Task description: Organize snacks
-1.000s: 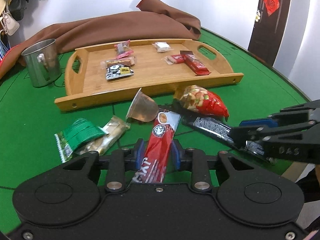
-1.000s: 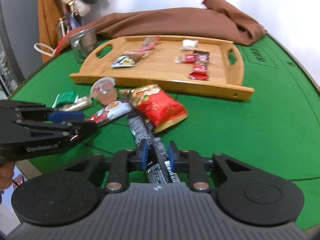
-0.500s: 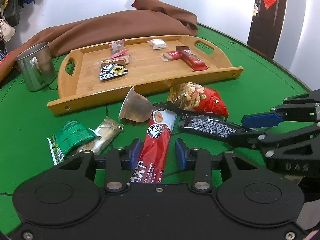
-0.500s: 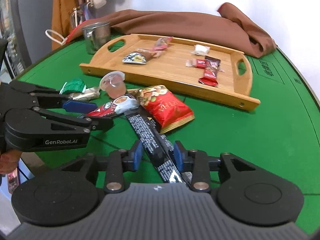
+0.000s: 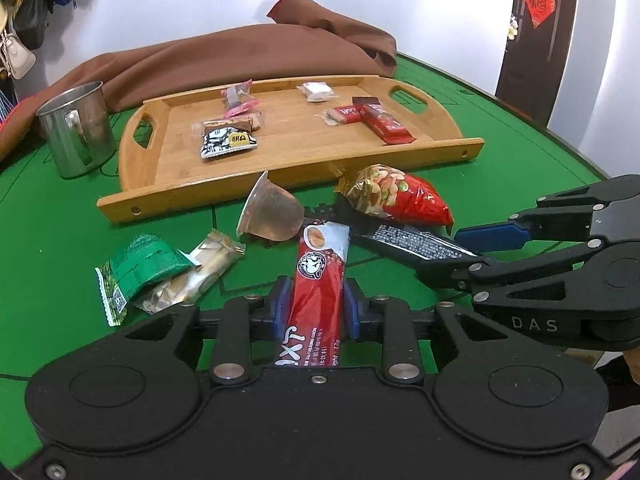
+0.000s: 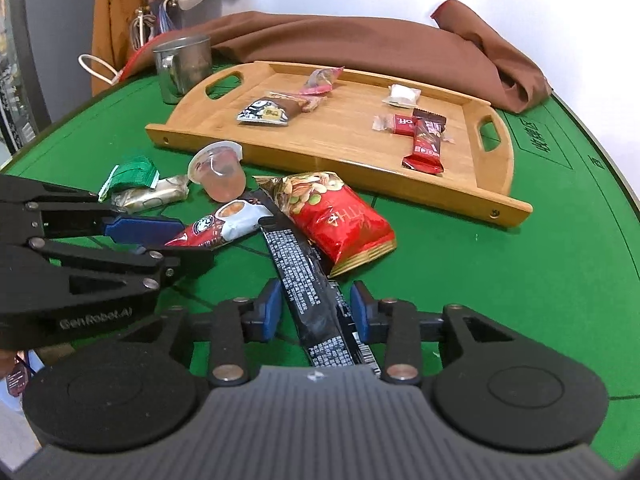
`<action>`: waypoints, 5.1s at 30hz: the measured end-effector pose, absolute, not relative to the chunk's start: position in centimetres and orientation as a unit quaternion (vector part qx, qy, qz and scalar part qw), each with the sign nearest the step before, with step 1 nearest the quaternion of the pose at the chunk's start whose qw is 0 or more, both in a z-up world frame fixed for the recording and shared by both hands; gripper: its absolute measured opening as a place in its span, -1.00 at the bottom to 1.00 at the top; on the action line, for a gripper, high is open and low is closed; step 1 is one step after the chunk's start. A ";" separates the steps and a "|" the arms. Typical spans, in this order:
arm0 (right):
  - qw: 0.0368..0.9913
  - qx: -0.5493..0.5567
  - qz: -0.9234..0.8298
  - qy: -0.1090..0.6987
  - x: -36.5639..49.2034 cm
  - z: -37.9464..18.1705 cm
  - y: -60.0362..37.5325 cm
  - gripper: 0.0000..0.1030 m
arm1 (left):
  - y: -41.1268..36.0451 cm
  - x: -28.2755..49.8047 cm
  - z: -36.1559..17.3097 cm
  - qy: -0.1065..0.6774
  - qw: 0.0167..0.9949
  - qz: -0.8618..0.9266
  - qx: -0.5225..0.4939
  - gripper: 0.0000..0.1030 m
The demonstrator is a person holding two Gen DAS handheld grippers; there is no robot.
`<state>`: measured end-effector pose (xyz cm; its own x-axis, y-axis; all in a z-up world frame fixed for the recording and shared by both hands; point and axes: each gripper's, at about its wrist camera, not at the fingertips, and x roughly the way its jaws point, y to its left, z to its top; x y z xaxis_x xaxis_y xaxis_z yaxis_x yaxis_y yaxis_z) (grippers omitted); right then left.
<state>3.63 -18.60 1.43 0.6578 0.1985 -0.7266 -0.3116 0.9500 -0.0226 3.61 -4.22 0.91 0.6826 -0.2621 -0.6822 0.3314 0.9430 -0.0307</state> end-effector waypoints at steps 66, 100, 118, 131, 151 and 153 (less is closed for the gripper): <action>0.902 -0.056 0.157 0.399 4.0 1.6 -15.6 -0.31 | -1.5 4.6 5.4 0.323 0.938 -0.124 0.012 -0.71; 0.942 0.032 0.075 0.326 11.7 9.5 -23.2 -0.32 | -0.5 15.0 9.5 0.317 0.946 -0.065 -0.024 -0.72; 0.924 0.068 0.000 0.376 22.6 7.8 -25.8 -0.32 | 0.1 23.8 7.2 0.355 0.933 -0.029 -0.055 -0.71; 0.910 0.072 -0.021 0.408 27.0 5.2 -26.4 -0.32 | -0.2 28.9 3.8 0.384 0.921 -0.009 -0.065 -0.71; 0.904 0.059 -0.020 0.423 28.8 3.3 -26.2 -0.31 | -0.6 30.8 2.0 0.396 0.916 0.002 -0.060 -0.70; 0.903 0.058 -0.019 0.425 28.9 3.0 -26.1 -0.31 | -0.7 30.8 2.0 0.395 0.917 0.003 -0.055 -0.69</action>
<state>28.88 -26.08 3.03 0.6388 0.0159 -0.7692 0.0828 0.9926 0.0893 30.75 -0.71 1.97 0.6879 -0.0388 -0.7248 -0.0488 0.9938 -0.0995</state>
